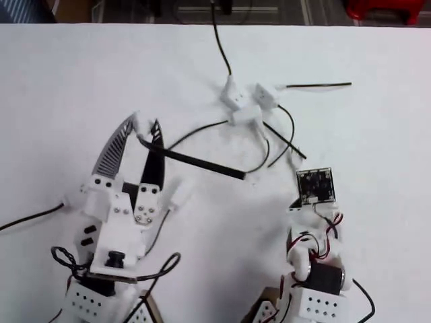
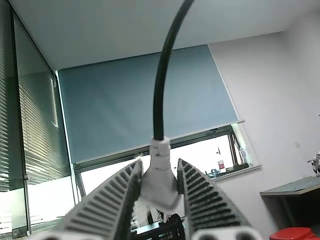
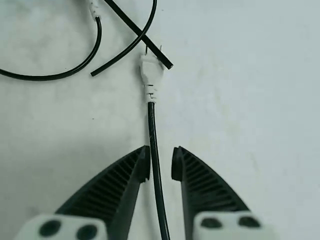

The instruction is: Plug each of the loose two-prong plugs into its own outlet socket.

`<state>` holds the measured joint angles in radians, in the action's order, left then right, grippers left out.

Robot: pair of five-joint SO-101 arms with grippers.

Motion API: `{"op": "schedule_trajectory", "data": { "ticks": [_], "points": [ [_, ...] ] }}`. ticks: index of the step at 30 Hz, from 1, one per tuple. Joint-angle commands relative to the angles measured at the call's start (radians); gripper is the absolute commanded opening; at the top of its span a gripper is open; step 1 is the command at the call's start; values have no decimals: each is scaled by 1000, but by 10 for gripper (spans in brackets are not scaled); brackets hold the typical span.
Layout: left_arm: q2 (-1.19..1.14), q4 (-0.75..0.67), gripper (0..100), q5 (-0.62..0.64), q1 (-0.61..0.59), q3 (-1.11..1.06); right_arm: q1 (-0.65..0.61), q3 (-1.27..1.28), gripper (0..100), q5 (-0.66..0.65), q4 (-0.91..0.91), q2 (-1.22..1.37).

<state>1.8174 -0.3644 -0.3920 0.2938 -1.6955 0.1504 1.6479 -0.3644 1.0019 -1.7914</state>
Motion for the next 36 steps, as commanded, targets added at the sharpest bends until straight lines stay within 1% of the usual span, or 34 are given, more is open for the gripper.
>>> {"op": "schedule_trajectory", "data": {
  "ticks": [1, 11, 13, 16, 19, 24, 27, 28, 30, 36],
  "points": [
    [7, -9, 24, 2, -4, 3, -5, -6, 81, -11, 5, -7],
    [8, 9, 24, 0, 1, 3, -5, -3, 80, -12, 7, -7],
    [8, -84, 24, 0, 10, 3, -5, -3, 80, -12, 7, -7],
    [8, -292, 24, 2, 50, 3, -7, -3, 80, -12, 5, -7],
    [8, -493, 23, 6, 114, 3, -7, -3, 80, -12, 4, -7],
    [8, -707, 22, 8, 232, 3, -7, -3, 80, -12, 2, -7],
    [8, -793, 22, 3, 275, 3, -7, -3, 80, -12, 2, -7],
    [8, -804, 23, 2, 280, 3, -5, -3, 80, -12, 2, -7],
    [8, -783, 23, 2, 278, 3, -5, -3, 80, -12, 2, -7],
    [8, -624, 24, 0, 277, 3, -4, -3, 80, -12, 4, -7]
  ]
}}
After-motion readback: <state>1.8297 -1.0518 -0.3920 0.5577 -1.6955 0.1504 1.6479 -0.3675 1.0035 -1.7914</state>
